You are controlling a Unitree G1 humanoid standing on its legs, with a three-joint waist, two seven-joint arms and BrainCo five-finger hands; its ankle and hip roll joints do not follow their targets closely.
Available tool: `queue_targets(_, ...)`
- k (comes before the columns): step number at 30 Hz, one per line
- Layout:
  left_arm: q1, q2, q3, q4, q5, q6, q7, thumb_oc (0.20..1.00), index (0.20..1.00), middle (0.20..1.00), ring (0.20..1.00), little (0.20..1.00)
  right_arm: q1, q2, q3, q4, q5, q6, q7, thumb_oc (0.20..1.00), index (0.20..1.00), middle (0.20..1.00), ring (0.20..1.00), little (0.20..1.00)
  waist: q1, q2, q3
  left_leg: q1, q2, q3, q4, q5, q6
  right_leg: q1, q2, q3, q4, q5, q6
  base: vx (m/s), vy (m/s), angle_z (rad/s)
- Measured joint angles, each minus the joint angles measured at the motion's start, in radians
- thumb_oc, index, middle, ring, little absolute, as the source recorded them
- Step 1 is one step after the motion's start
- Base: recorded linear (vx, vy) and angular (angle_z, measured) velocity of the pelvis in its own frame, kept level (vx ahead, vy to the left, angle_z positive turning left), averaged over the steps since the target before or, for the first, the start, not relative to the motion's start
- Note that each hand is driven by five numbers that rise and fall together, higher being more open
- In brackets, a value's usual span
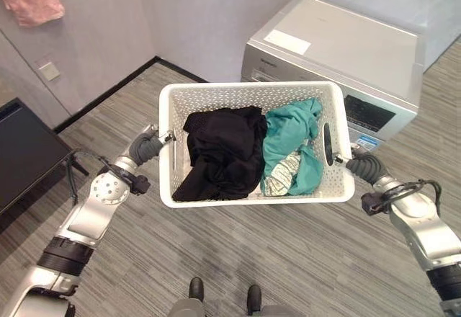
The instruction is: Grab the laundry basket,head to the washer,open it,put in the laundry and shut it.
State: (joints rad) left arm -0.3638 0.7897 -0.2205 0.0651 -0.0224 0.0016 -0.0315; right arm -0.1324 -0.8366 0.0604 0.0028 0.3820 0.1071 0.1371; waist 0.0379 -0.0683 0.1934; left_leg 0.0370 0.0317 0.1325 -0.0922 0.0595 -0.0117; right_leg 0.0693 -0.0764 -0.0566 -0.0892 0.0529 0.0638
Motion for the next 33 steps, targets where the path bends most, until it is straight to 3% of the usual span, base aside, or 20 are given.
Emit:
queue_targets(5,-0.299,0.034,-0.150,0.153,-0.011,-0.012,-0.003,0.200,0.200,0.200,0.200,0.200,-0.046,-0.103,-0.018,0.003,0.037,0.004,-0.007,0.200,0.200,0.200,0.200,0.200,-0.025,0.012,0.007,0.009,-0.030,0.020,0.000,-0.008,0.024,0.003,-0.034,0.017,0.000,0.008,0.019,-0.01,0.174,-0.08)
queue_targets(6,-0.341,0.028,-0.170,0.163,-0.021,-0.022,0.007,0.200,0.200,0.200,0.200,0.200,-0.033,-0.116,-0.052,-0.004,0.043,0.003,-0.011,0.200,0.200,0.200,0.200,0.200,-0.045,0.003,0.010,0.009,-0.055,0.031,0.018,-0.033,0.043,0.001,-0.050,0.021,0.012,0.001,0.033,-0.01,0.258,0.11)
queue_targets(9,-0.435,0.027,-0.262,0.201,-0.029,-0.019,0.013,0.200,0.200,0.200,0.200,0.200,-0.021,-0.190,-0.115,-0.014,0.054,0.005,-0.017,0.200,0.200,0.200,0.200,0.200,-0.082,0.054,0.027,-0.001,-0.045,0.012,0.024,-0.037,0.055,-0.063,-0.045,0.011,0.142,-0.008,0.036,0.01,0.173,0.08)
queue_targets(11,-0.525,0.026,-0.343,0.254,-0.045,-0.014,0.017,0.200,0.200,0.200,0.200,0.200,-0.062,-0.246,-0.108,0.015,0.055,0.006,-0.027,0.200,0.200,0.200,0.200,0.200,-0.113,0.080,0.056,0.022,-0.038,0.018,0.034,-0.043,0.085,-0.144,-0.048,-0.022,0.337,-0.018,0.043,0.13,0.112,-0.16)
queue_targets(13,-0.545,0.012,-0.358,0.270,-0.051,-0.016,0.017,0.200,0.200,0.200,0.200,0.200,-0.076,-0.264,-0.095,0.038,0.057,0.005,-0.028,0.200,0.200,0.200,0.200,0.200,-0.130,0.079,0.061,0.060,-0.042,0.017,0.032,-0.054,0.100,-0.181,-0.054,-0.036,0.448,-0.062,0.046,0.12,0.044,-0.06)
queue_targets(16,-0.613,0.008,-0.383,0.294,-0.059,-0.015,0.019,0.200,0.200,0.200,0.200,0.200,-0.109,-0.285,-0.084,0.062,0.061,0.004,-0.033,0.200,0.200,0.200,0.200,0.200,-0.148,0.060,0.063,0.077,-0.064,0.016,0.035,-0.081,0.113,-0.220,-0.051,-0.042,0.426,-0.085,0.026,0.16,0.002,0.01)
queue_targets(18,-0.697,-0.002,-0.414,0.363,-0.060,-0.014,0.021,0.200,0.200,0.200,0.200,0.200,-0.173,-0.288,-0.036,0.100,0.078,0.004,-0.044,0.200,0.200,0.200,0.200,0.200,-0.156,0.060,0.064,0.082,-0.065,0.010,0.036,-0.096,0.114,-0.255,-0.038,-0.093,0.305,-0.072,0.026,0.26,-0.043,0.08)
queue_targets(19,-0.722,-0.013,-0.421,0.395,-0.061,-0.014,0.021,0.200,0.200,0.200,0.200,0.200,-0.194,-0.287,-0.010,0.117,0.088,0.003,-0.046,0.200,0.200,0.200,0.200,0.200,-0.158,0.062,0.064,0.093,-0.062,0.001,0.036,-0.108,0.110,-0.260,-0.024,-0.093,0.238,-0.053,0.011,0.25,-0.047,0.17)
queue_targets(22,-0.744,-0.019,-0.428,0.419,-0.083,-0.020,0.021,0.200,0.200,0.200,0.200,0.200,-0.203,-0.287,-0.002,0.133,0.106,0.002,-0.046,0.200,0.200,0.200,0.200,0.200,-0.162,0.061,0.064,0.132,-0.060,-0.016,0.038,-0.148,0.099,-0.286,-0.020,-0.084,0.074,0.042,0.027,0.32,-0.068,0.19)
queue_targets(23,-0.744,-0.019,-0.428,0.419,-0.083,-0.020,0.021,0.200,0.200,0.200,0.200,0.200,-0.203,-0.287,-0.002,0.133,0.106,0.002,-0.046,0.200,0.200,0.200,0.200,0.200,-0.162,0.061,0.064,0.132,-0.060,-0.016,0.038,-0.148,0.099,-0.286,-0.020,-0.084,0.074,0.042,0.027,0.27,-0.066,0.16)
queue_targets(24,-0.744,-0.030,-0.439,0.436,-0.086,-0.019,0.021,0.200,0.200,0.200,0.200,0.200,-0.205,-0.285,0.002,0.144,0.116,0.001,-0.046,0.200,0.200,0.200,0.200,0.200,-0.162,0.058,0.061,0.209,-0.061,-0.029,0.037,-0.201,0.058,-0.295,-0.029,-0.087,-0.002,0.082,0.039,0.22,-0.068,0.27)
queue_targets(25,-0.744,-0.037,-0.445,0.439,-0.086,-0.019,0.021,0.200,0.200,0.200,0.200,0.200,-0.205,-0.285,0.004,0.154,0.116,0.001,-0.046,0.200,0.200,0.200,0.200,0.200,-0.164,0.051,0.053,0.241,-0.063,-0.040,0.037,-0.227,0.040,-0.281,-0.033,-0.086,0.002,0.070,0.042,0.22,-0.077,0.37)
queue_targets(26,-0.742,-0.047,-0.449,0.441,-0.086,-0.020,0.023,0.200,0.200,0.200,0.200,0.200,-0.204,-0.289,0.009,0.167,0.116,0.001,-0.046,0.200,0.200,0.200,0.200,0.200,-0.166,0.046,0.037,0.265,-0.063,-0.048,0.043,-0.253,0.019,-0.268,-0.037,-0.079,0.007,0.113,0.020,0.35,-0.126,0.22)
queue_targets(27,-0.738,-0.063,-0.451,0.453,-0.087,-0.021,0.026,0.200,0.200,0.200,0.200,0.200,-0.205,-0.289,0.010,0.181,0.116,-0.004,-0.046,0.200,0.200,0.200,0.200,0.200,-0.163,0.067,0.026,0.277,-0.043,-0.053,0.043,-0.272,0.000,-0.269,-0.023,-0.079,0.029,0.157,0.015,0.36,-0.132,0.28)
queue_targets(28,-0.732,-0.093,-0.456,0.468,-0.086,-0.019,0.026,0.200,0.200,0.200,0.200,0.200,-0.204,-0.289,0.009,0.201,0.116,-0.006,-0.048,0.200,0.200,0.200,0.200,0.200,-0.169,0.113,-0.001,0.276,0.004,-0.063,0.050,-0.294,-0.021,-0.275,0.016,-0.085,0.064,0.175,0.002,0.40,-0.157,0.29)
queue_targets(29,-0.731,-0.101,-0.458,0.480,-0.089,-0.013,0.029,0.200,0.200,0.200,0.200,0.200,-0.207,-0.289,-0.004,0.202,0.123,-0.025,-0.060,0.200,0.200,0.200,0.200,0.200,-0.181,0.138,-0.012,0.280,0.035,-0.067,0.061,-0.292,-0.031,-0.275,0.050,-0.088,0.089,0.159,-0.057,0.41,-0.191,0.23)
queue_targets(30,-0.733,-0.105,-0.456,0.499,-0.090,-0.016,0.029,0.200,0.200,0.200,0.200,0.200,-0.253,-0.302,-0.017,0.202,0.114,-0.030,-0.066,0.200,0.200,0.200,0.200,0.200,-0.188,0.142,-0.015,0.279,0.069,-0.065,0.131,-0.264,-0.074,-0.251,0.078,-0.092,0.118,0.128,-0.092,0.42,-0.234,0.01)
queue_targets(32,-0.725,-0.128,-0.453,0.501,-0.097,-0.018,0.030,0.200,0.200,0.200,0.200,0.200,-0.266,-0.317,-0.020,0.220,0.114,-0.028,-0.072,0.200,0.200,0.200,0.200,0.200,-0.185,0.135,-0.013,0.273,0.095,-0.065,0.242,-0.261,-0.098,-0.182,0.100,-0.087,0.121,0.089,-0.115,0.41,-0.315,-0.10)
queue_targets(33,-0.727,-0.128,-0.454,0.500,-0.097,-0.021,0.030,0.200,0.200,0.200,0.200,0.200,-0.265,-0.318,-0.019,0.232,0.114,-0.028,-0.070,0.200,0.200,0.200,0.200,0.200,-0.193,0.126,-0.012,0.271,0.092,-0.070,0.262,-0.235,-0.105,-0.152,0.101,-0.087,0.125,0.054,-0.115,0.36,-0.470,-0.07)
